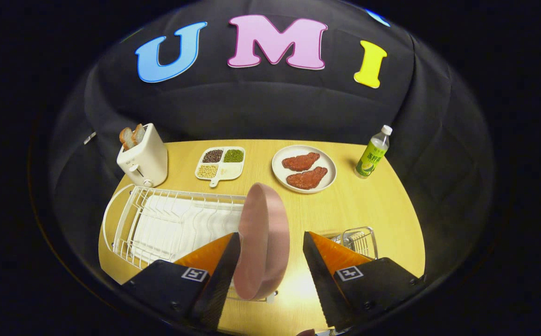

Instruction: Take the plate from the dish rack, then take the spoon from the basket and place it into the plate.

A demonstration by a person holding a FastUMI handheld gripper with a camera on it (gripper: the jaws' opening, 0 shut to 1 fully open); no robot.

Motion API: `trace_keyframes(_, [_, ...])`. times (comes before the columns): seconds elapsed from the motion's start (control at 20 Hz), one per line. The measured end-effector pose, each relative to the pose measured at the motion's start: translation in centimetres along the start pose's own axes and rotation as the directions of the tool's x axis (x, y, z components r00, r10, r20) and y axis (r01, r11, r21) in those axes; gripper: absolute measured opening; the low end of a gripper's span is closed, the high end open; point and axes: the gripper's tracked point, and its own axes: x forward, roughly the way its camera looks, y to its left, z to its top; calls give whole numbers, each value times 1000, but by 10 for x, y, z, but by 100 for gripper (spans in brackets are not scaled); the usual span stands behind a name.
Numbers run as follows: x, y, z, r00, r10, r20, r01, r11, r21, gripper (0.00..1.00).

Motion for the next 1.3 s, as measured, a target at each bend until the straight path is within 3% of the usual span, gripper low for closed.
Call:
trace_keyframes(0.1, [10, -2, -2, 1000, -21, -12, 21, 1000, -11, 73])
trace_keyframes(0.2, [18, -2, -5, 999, -49, -24, 48, 998, -39, 51])
trace_keyframes(0.35, [21, -14, -3, 992, -127, -23, 126, 991, -42, 29])
trace_keyframes(0.6, [13, -11, 15, 988, -155, -3, 155, 984, -89, 24])
trace_keyframes(0.8, [5, -3, 36, 979, -198, 53, 205, 957, -207, 23])
trace_keyframes(1.05, [3, 2, 38, 973, -212, 86, 228, 940, -254, 21])
trace_keyframes(1.3, [2, 12, 55, 965, -240, 110, 263, 899, -350, 20])
